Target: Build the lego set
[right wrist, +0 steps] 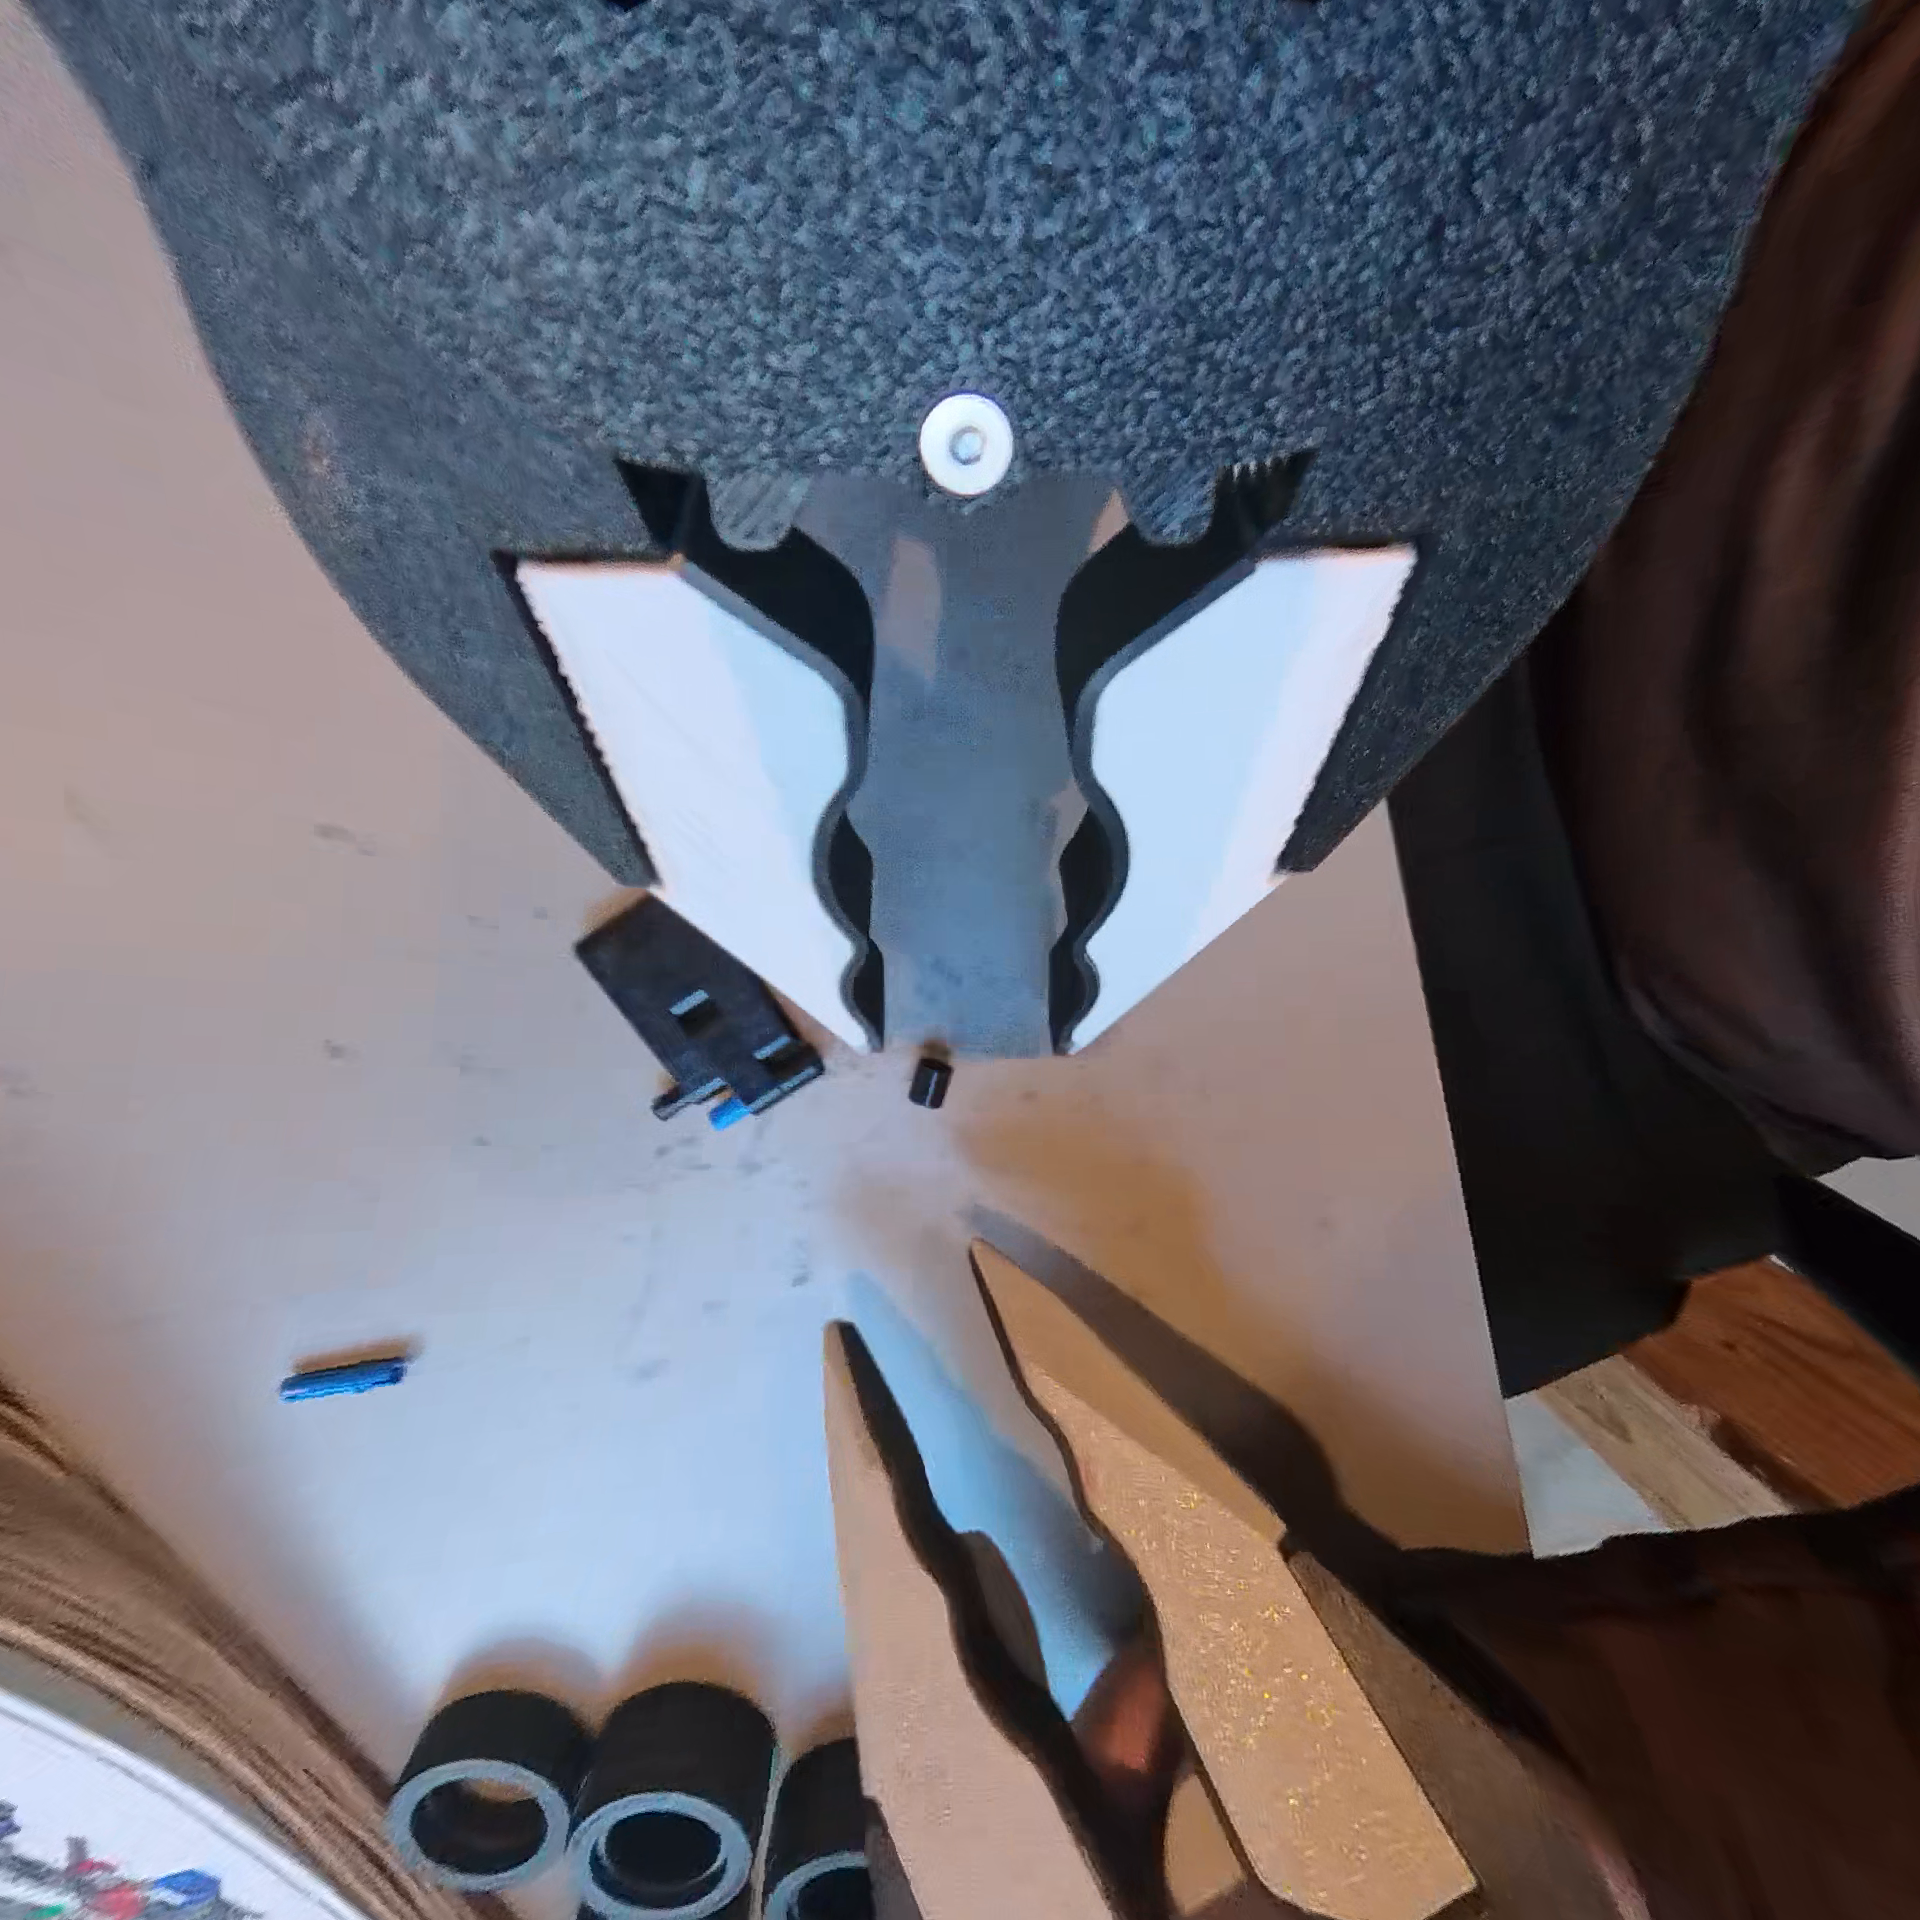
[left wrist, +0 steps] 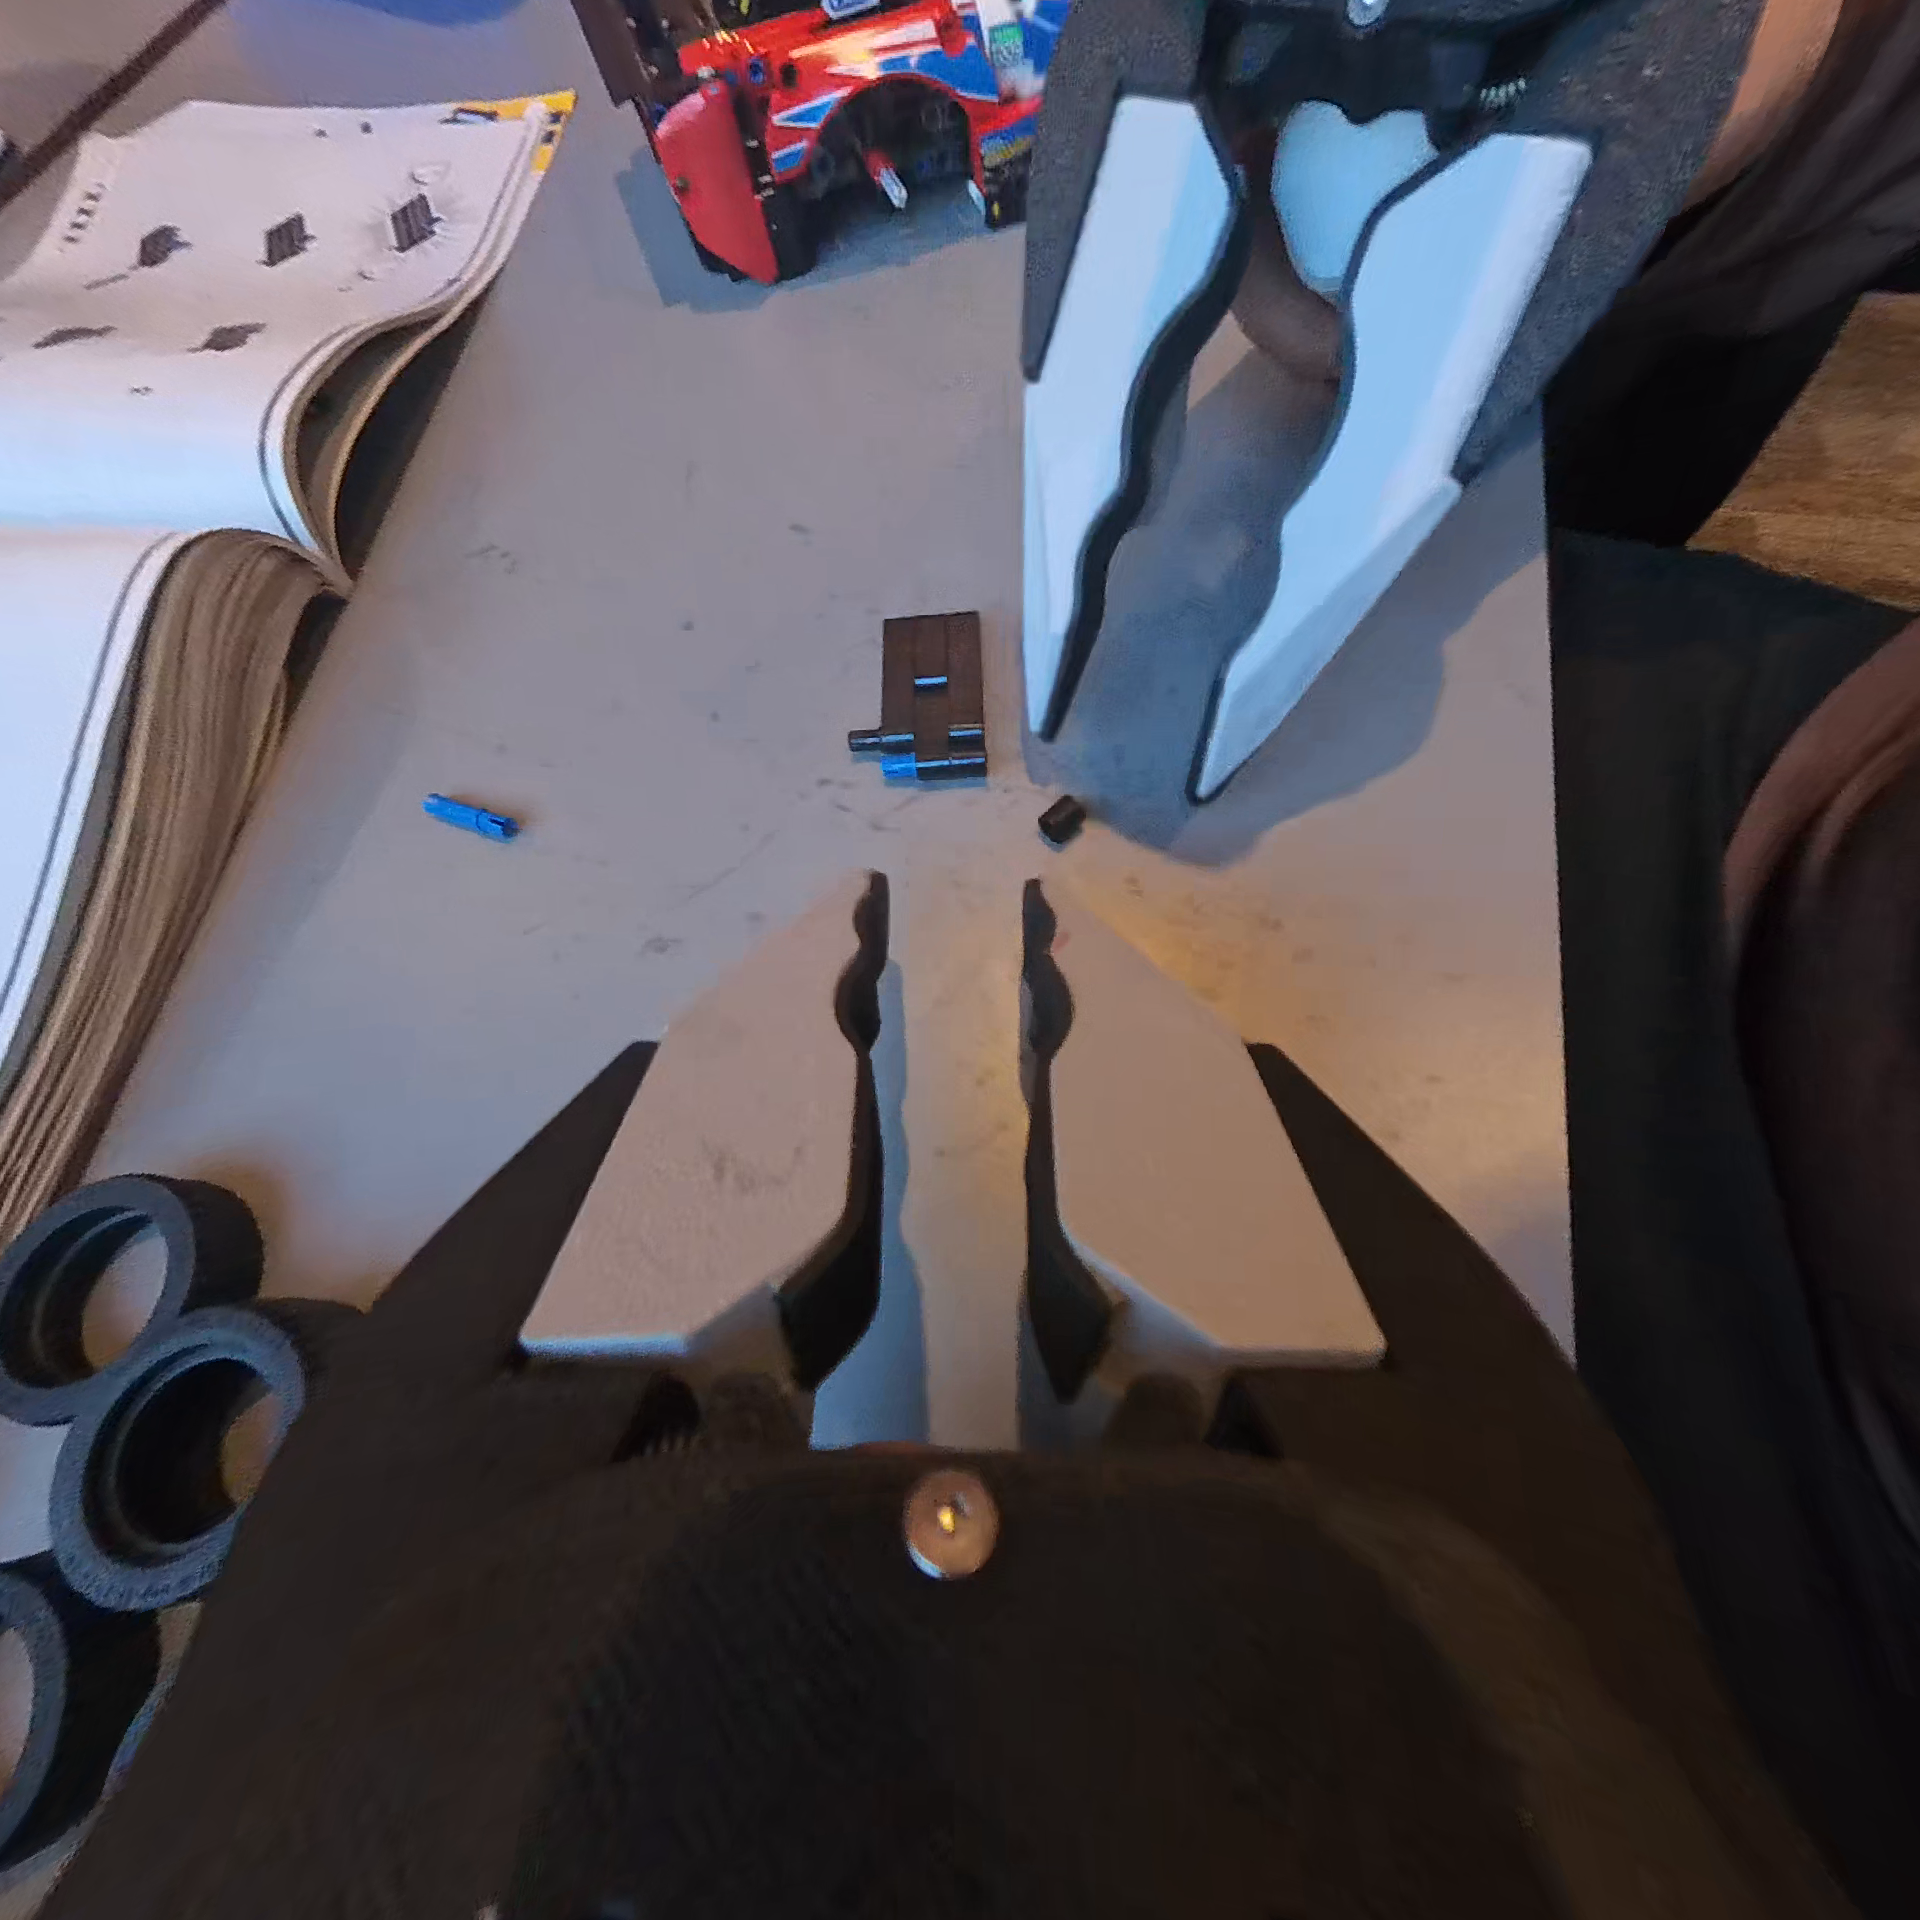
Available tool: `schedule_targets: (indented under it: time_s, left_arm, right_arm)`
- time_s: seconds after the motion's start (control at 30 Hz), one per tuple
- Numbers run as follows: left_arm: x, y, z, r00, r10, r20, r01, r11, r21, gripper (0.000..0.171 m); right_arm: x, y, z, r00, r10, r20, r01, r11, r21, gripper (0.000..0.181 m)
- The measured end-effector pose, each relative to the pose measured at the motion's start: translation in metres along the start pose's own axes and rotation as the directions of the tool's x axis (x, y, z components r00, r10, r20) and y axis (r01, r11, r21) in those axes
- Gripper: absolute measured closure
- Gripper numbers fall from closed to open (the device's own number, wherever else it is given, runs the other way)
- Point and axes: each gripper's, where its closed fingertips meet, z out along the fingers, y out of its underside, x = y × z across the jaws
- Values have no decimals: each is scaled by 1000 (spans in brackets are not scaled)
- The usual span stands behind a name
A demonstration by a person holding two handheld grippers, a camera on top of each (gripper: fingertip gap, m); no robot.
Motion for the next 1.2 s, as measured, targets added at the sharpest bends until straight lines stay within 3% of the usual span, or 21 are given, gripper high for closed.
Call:
schedule_targets:
  time_s: [0.23, 0.4, 0.67, 0.77, 0.97, 1.2]
  left_arm:
    - [11, 11, 8, 997, 20, -78, -27, 996, -90, 151]
    - [22, 4, 2, 990, 77, -121, -80, 997, -24, 151]
    - [25, -8, -3, 963, 269, 11, -270, 961, 67, 164]
    - [24, -1, 3, 954, 298, 30, -298, 955, 9, 159]
    - [21, 9, 12, 966, 260, 1, -259, 962, -80, 148]
    - [22, 10, 12, 967, 254, -18, -254, 963, -83, 152]
  right_arm:
    - [6, -1, 15, 998, 39, -56, -42, 998, -49, 167]
    - [6, -1, 13, 997, 76, -29, -78, 993, -86, 174]
    - [-2, -12, 15, 974, 210, 84, -205, 977, -62, 174]
    - [1, -6, 17, 984, 171, 51, -167, 984, -65, 174]
    - [2, -4, 19, 998, -54, -44, 51, 996, -75, 173]
    - [0, -5, 9, 998, -57, 3, 57, 998, -24, 159]
